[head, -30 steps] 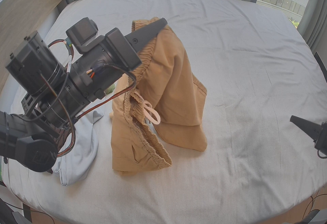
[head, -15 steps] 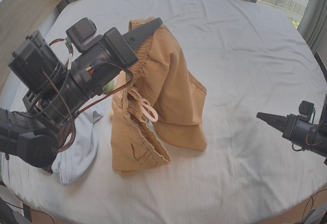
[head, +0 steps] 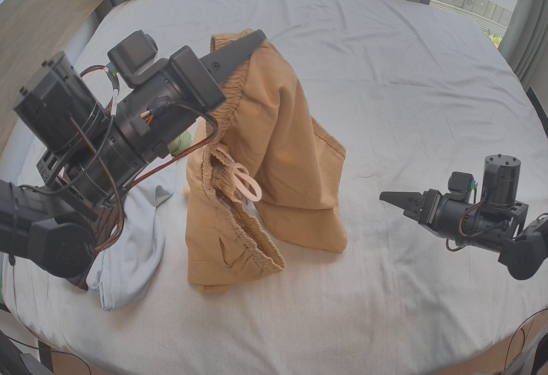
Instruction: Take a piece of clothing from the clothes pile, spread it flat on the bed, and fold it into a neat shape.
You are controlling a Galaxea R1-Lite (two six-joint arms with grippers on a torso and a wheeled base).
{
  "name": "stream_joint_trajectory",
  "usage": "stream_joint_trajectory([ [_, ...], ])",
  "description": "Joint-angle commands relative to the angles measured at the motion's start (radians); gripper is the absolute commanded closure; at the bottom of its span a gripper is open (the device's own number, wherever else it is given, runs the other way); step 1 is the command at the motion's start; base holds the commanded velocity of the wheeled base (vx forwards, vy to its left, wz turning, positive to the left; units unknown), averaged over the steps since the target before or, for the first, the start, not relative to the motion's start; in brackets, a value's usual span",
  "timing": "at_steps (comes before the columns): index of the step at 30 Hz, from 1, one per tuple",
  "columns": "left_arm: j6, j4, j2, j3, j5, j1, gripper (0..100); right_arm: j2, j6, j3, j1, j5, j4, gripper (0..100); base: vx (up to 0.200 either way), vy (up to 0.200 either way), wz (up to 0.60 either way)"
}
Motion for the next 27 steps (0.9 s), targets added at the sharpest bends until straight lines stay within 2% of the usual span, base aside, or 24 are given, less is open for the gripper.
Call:
stream_joint_trajectory([
  [1,-0.001,-0.002,-0.004,0.0,0.001,0.003,100,0.138,0.045,-0.074,0.033,-0.041,-0.024,0,0.0,0.0,0.0],
  [11,-0.001,-0.008,-0.005,0.005,0.001,0.019,100,0.293,0.082,-0.16,0.043,-0.044,-0.059,0,0.0,0.0,0.0],
  [15,-0.001,-0.022,-0.001,0.011,0.002,0.018,100,0.358,0.145,-0.217,0.063,-0.049,-0.121,0,0.0,0.0,0.0],
  [24,-0.001,-0.024,0.004,0.01,0.002,0.021,100,0.445,0.162,-0.271,0.079,-0.046,-0.133,0,0.0,0.0,0.0],
  [27,-0.001,-0.022,0.006,0.01,-0.004,0.047,100,0.462,0.194,-0.289,0.084,-0.046,-0.142,0,0.0,0.0,0.0],
])
